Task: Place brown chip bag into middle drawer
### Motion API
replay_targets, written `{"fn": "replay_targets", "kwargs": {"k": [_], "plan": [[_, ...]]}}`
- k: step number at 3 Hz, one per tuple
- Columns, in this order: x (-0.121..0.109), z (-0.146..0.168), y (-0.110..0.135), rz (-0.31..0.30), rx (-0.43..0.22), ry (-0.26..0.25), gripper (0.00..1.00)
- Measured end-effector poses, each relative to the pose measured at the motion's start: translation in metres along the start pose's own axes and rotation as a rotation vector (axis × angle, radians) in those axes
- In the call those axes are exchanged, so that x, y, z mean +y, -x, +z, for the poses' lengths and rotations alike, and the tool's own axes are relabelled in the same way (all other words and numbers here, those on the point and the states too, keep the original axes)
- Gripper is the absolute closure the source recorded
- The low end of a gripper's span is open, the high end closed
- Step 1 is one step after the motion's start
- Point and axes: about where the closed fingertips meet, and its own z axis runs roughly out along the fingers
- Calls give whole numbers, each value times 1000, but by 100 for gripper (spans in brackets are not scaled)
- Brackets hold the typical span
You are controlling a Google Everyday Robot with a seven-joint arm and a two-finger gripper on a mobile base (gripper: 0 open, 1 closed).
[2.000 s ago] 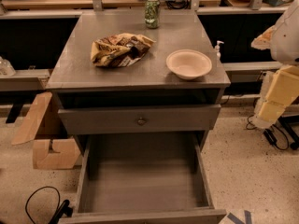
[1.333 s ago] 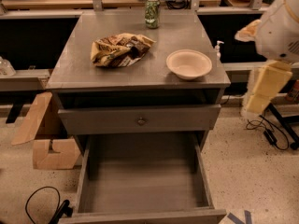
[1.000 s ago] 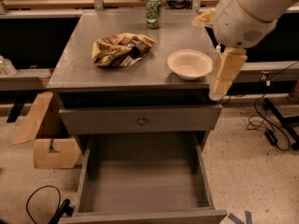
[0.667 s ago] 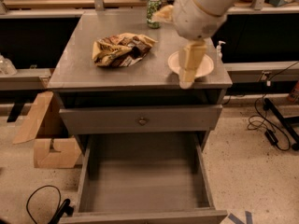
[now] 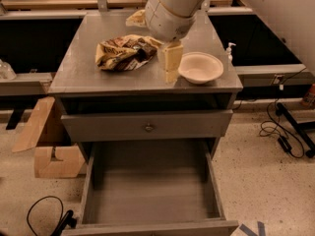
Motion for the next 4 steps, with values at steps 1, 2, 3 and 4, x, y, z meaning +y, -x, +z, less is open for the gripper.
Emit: {"fn": "replay_targets", "kwargs": {"k": [1, 2, 3, 4], "plan": [[1, -1, 0, 2, 1, 0, 0], [-28, 19, -18, -36, -8, -65, 0], [-73, 55, -46, -102, -23, -103, 0], [-111, 85, -65, -138, -29, -116, 0]]}}
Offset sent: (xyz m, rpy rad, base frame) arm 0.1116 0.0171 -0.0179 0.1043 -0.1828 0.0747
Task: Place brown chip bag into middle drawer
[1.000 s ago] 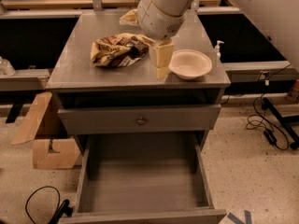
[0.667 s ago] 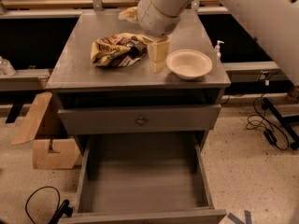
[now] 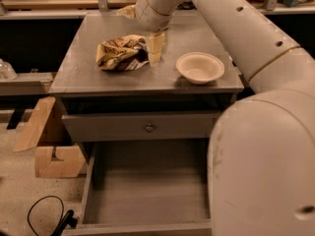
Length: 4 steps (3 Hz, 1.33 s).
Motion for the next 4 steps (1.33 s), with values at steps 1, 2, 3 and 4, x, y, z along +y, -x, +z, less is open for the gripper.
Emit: {"fn": "replay_targets", "kwargs": {"k": [1, 2, 3, 4], "plan": [[-18, 31, -17, -11, -13, 6, 0], [-19, 66, -19, -5, -62, 34, 0], [-14, 94, -14, -2, -116, 69, 0], [-17, 99, -9, -9, -136, 80, 26]]}}
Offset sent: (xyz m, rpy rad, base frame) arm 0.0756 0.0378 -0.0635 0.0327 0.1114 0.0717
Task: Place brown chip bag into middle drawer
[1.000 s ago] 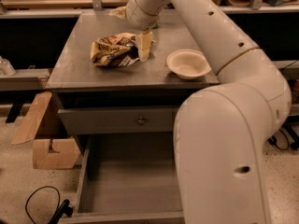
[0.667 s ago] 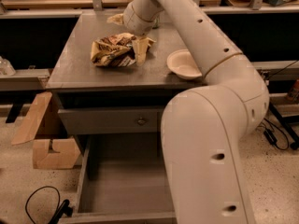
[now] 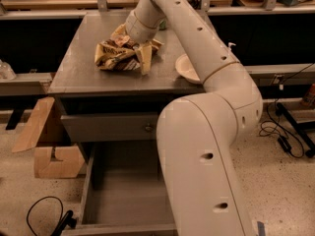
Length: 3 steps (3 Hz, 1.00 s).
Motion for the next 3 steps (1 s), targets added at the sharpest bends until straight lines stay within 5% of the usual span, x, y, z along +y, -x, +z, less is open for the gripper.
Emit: {"fn": "replay_targets", "kwargs": {"k": [3], "plan": [[-2, 9, 1, 0, -5, 1, 97]]}}
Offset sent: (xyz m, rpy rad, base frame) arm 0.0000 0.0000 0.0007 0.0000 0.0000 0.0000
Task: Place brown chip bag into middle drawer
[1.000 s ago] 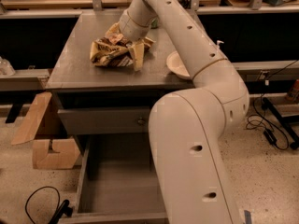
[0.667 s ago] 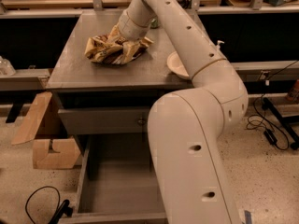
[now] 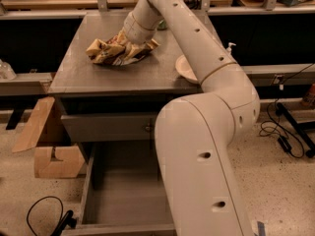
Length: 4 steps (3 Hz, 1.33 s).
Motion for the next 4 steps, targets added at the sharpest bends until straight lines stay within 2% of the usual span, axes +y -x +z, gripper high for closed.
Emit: {"fn": "replay_targets", "kwargs": {"k": [2, 3, 4], "plan": [[-2, -1, 2, -7, 5, 0, 100], [-15, -31, 20, -65, 62, -1, 100], [-22, -78, 52, -123, 127, 3, 100]]}}
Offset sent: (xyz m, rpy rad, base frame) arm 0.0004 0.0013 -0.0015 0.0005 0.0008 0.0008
